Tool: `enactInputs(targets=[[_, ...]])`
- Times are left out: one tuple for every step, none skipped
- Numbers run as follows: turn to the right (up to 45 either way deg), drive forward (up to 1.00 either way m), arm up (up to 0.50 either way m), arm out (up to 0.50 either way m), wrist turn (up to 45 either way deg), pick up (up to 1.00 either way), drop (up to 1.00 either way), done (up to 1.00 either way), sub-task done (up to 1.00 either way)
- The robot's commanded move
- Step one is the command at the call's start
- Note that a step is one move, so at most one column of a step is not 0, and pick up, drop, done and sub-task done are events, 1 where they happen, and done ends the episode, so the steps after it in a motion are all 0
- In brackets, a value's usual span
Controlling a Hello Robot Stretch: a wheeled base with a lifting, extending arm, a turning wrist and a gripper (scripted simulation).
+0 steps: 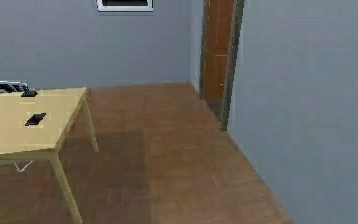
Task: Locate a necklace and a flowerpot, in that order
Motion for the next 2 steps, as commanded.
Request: enactInputs(targets=[[0.0,1.0,0.0,0.0,0.0,0.0,0.0,0.0,0.0],[3.0,0.0,0.0,0.0,0.0,0.0,0.0,0.0,0.0]])
